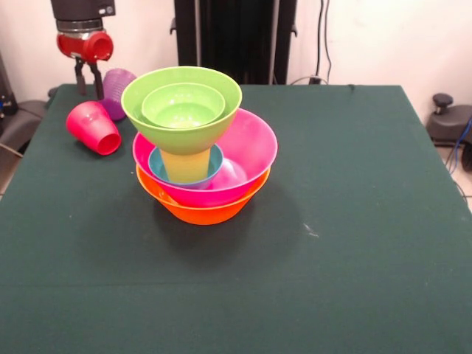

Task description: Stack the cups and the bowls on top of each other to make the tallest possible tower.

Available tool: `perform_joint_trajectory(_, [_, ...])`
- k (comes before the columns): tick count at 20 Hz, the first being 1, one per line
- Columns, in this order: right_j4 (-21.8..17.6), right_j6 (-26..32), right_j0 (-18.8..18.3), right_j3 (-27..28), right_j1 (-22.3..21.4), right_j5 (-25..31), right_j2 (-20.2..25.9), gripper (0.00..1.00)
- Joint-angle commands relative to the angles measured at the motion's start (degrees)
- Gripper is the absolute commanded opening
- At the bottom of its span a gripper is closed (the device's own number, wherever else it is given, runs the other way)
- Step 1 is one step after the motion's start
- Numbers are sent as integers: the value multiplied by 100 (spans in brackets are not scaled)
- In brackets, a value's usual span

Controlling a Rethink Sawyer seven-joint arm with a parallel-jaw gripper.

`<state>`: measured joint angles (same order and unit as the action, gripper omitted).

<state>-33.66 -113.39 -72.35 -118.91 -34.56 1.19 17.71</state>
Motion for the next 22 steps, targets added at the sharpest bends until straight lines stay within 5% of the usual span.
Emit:
perform_joint_trajectory(1, [5,-308,380,497,256,181,164,100])
perform_joint_trajectory(22, [-143,-285,473,927,789,-129,106,100])
